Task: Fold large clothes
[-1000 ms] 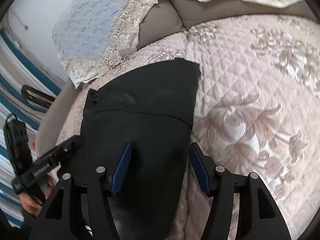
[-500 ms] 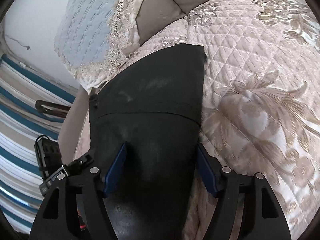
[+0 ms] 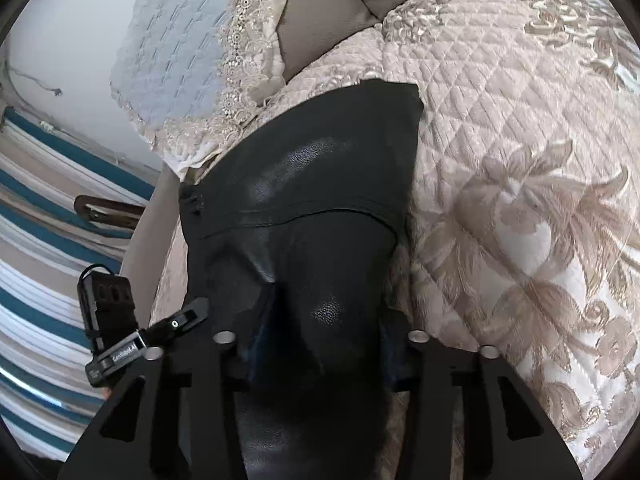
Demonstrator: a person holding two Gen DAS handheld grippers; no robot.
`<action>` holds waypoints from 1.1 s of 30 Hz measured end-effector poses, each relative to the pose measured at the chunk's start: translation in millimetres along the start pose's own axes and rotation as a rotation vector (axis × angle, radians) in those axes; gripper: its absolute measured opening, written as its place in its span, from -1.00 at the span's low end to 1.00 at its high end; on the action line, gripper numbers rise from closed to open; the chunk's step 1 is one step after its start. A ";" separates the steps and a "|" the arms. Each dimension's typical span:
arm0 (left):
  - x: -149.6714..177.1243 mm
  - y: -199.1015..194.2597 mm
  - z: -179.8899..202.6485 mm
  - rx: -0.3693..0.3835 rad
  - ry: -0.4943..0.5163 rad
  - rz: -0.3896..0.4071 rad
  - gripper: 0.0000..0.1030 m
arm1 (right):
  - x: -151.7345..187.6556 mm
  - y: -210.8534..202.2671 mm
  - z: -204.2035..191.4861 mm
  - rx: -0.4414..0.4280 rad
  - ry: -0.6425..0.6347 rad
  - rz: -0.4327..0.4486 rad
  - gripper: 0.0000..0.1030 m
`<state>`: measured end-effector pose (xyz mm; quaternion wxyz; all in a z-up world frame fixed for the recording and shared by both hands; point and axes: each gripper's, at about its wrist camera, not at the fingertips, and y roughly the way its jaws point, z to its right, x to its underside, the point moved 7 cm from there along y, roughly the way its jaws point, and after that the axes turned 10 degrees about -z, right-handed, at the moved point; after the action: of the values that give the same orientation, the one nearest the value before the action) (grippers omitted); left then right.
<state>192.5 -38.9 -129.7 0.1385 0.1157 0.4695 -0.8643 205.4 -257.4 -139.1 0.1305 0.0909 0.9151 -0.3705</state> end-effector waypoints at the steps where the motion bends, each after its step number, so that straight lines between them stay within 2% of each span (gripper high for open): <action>1: -0.7 -2.4 3.0 -0.013 0.013 0.004 -0.14 | 0.0 -4.7 -5.5 -0.005 -0.011 0.009 -0.38; 3: -0.5 -11.6 10.2 -0.031 0.048 0.022 -0.40 | -1.1 -13.6 -19.2 -0.002 -0.046 0.023 -0.51; 6: -1.8 -25.6 20.5 -0.042 0.080 0.046 -0.51 | -3.3 -25.6 -40.3 -0.006 -0.085 0.041 -0.56; 10: -10.5 -50.9 27.1 -0.028 0.100 0.099 -0.53 | -11.1 -32.6 -65.4 -0.017 -0.123 0.068 -0.58; 14: -29.3 -75.1 21.8 -0.050 0.127 0.159 -0.54 | -30.4 -23.3 -95.5 -0.030 -0.177 0.093 -0.58; 18: -53.7 -97.6 2.7 -0.093 0.142 0.220 -0.54 | -57.8 0.5 -119.3 -0.053 -0.217 0.099 -0.58; 22: -80.9 -108.4 -28.9 -0.140 0.131 0.257 -0.53 | -81.5 40.0 -132.5 -0.039 -0.245 0.071 -0.56; 24: -90.5 -100.8 -52.5 -0.165 0.114 0.250 -0.51 | -88.2 62.3 -126.5 -0.012 -0.233 0.034 -0.46; 25: -93.6 -93.2 -64.1 -0.171 0.087 0.233 -0.51 | -90.7 81.4 -117.3 0.038 -0.220 -0.006 -0.43; 27: -94.4 -69.5 -90.8 -0.226 0.046 0.171 -0.44 | -88.2 104.0 -100.7 0.145 -0.213 -0.065 -0.19; 28: -90.4 -60.6 -101.4 -0.247 0.023 0.147 -0.40 | -86.0 104.9 -98.8 0.146 -0.219 -0.061 -0.17; 30: -82.7 -62.3 -107.5 -0.204 -0.002 0.176 -0.30 | -80.2 93.4 -98.9 0.135 -0.224 -0.036 -0.16; 33: -68.7 -78.6 -105.0 -0.207 -0.012 0.214 -0.27 | -67.0 71.2 -102.4 0.189 -0.257 -0.007 -0.16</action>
<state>236.7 99.7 -101.7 0.2439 0.1450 0.5403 -0.7922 270.2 -139.7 -94.3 0.2363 0.0515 0.8522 -0.4640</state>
